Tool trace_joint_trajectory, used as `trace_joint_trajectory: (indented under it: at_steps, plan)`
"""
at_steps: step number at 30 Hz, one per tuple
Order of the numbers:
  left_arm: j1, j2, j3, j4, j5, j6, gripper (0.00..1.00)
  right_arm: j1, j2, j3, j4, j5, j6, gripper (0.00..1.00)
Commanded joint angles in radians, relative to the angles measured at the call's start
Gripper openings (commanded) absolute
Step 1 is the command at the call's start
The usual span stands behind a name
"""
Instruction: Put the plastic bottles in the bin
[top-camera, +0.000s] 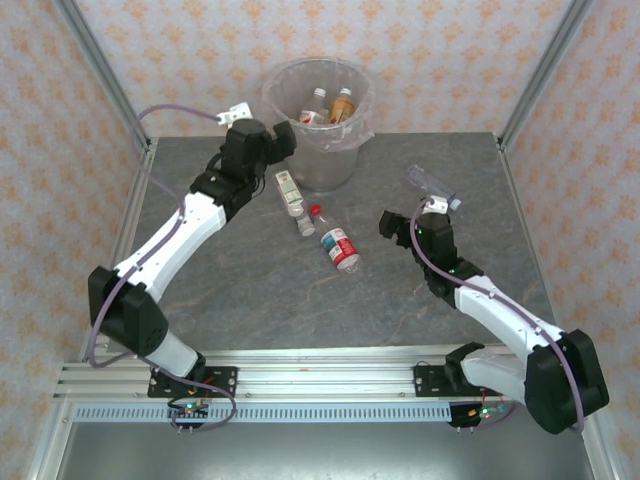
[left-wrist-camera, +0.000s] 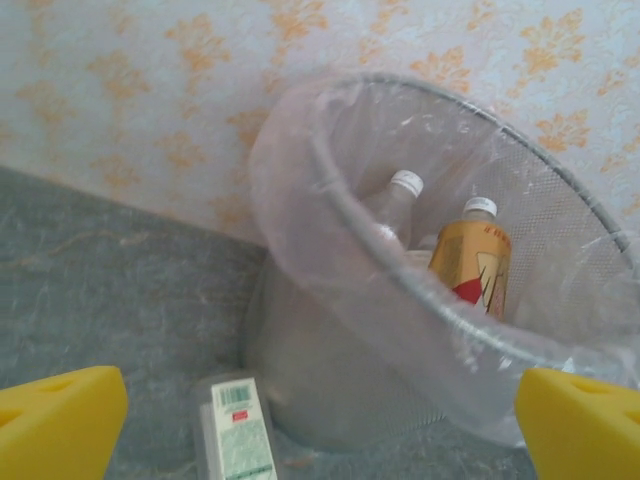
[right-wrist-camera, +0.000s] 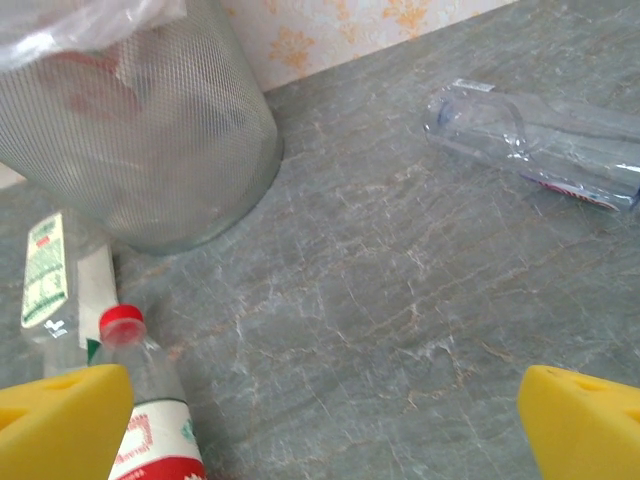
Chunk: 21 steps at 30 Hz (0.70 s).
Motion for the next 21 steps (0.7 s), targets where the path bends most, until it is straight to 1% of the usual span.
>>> trace_joint_trajectory:
  at_steps: [1, 5, 8, 12, 15, 21]
  plan:
    - [-0.009, -0.054, -0.117, 0.040, -0.019, -0.118, 1.00, 0.006, 0.026, 0.024, 0.061, -0.011, 0.048, 0.99]
    - [-0.012, -0.042, -0.176, -0.033, 0.021, -0.196, 1.00, 0.006, 0.060, 0.043, 0.075, -0.034, 0.102, 0.99]
    - [-0.019, -0.014, -0.197, -0.068, 0.040, -0.222, 1.00, 0.006, 0.070, 0.051, 0.070, -0.043, 0.114, 0.99]
    - [-0.019, 0.050, -0.183, -0.137, 0.042, -0.217, 1.00, 0.006, 0.061, 0.052, 0.046, -0.018, 0.120, 0.99]
    - [-0.019, 0.116, -0.146, -0.187, 0.038, -0.202, 1.00, 0.006, 0.038, 0.033, 0.067, -0.011, 0.121, 0.99]
    - [-0.019, 0.226, -0.102, -0.190, 0.086, -0.212, 1.00, 0.006, 0.004, 0.011, 0.079, -0.007, 0.106, 0.99]
